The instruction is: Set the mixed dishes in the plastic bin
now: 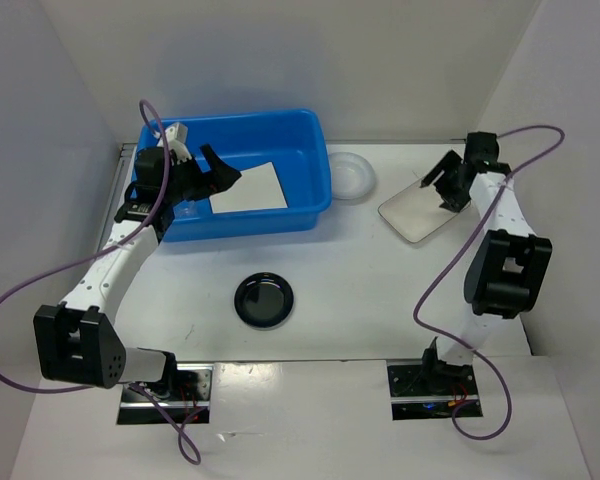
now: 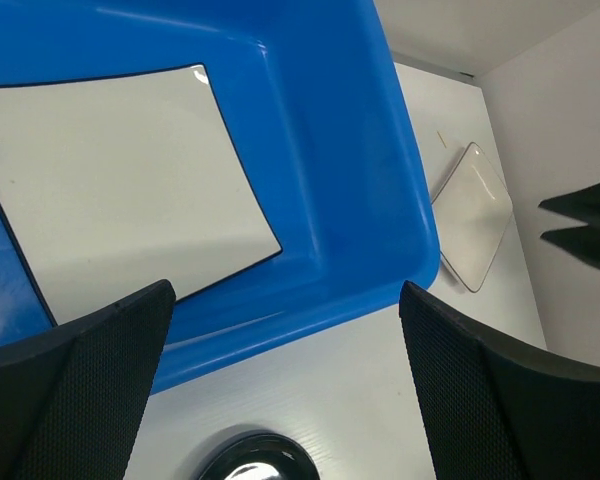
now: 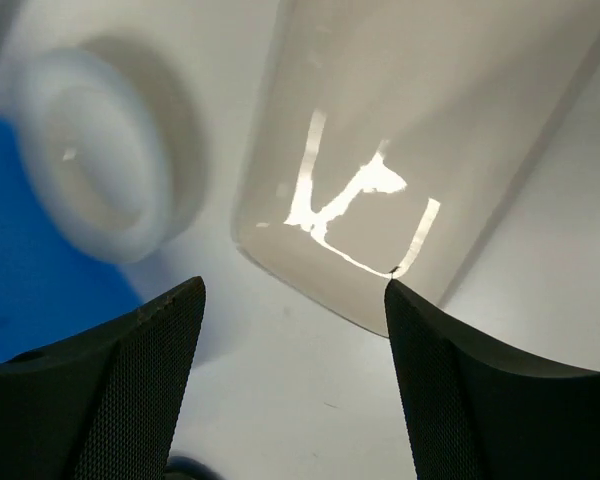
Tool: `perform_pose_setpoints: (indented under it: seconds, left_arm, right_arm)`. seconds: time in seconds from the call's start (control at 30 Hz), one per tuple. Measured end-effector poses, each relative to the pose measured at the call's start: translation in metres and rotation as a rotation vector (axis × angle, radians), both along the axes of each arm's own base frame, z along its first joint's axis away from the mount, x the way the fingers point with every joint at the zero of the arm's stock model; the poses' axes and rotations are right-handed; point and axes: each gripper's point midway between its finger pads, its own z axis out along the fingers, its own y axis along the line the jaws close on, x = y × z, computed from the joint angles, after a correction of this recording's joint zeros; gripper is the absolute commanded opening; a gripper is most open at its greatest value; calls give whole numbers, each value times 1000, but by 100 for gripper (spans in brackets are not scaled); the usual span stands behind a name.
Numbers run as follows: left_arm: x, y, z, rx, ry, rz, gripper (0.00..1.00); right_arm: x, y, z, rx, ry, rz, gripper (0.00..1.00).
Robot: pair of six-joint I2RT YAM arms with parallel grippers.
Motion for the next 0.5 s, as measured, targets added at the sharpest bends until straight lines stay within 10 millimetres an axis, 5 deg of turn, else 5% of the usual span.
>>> perform_pose_setpoints:
  seconds: [0.1,0.23,0.5]
  left_arm:
    - [-2,-4,-1,-4,9,-17,100]
    - [-4,-5,-2,-6,12,-24,100]
    - [-5,-5,-3,-5,17,-23,100]
  right_arm:
    - [-26,-23,-29,0,84,-105,78]
    - [-46,-43,-43,-9,122,-214,78]
    - [-63,-48,-73,0,166,-308,78]
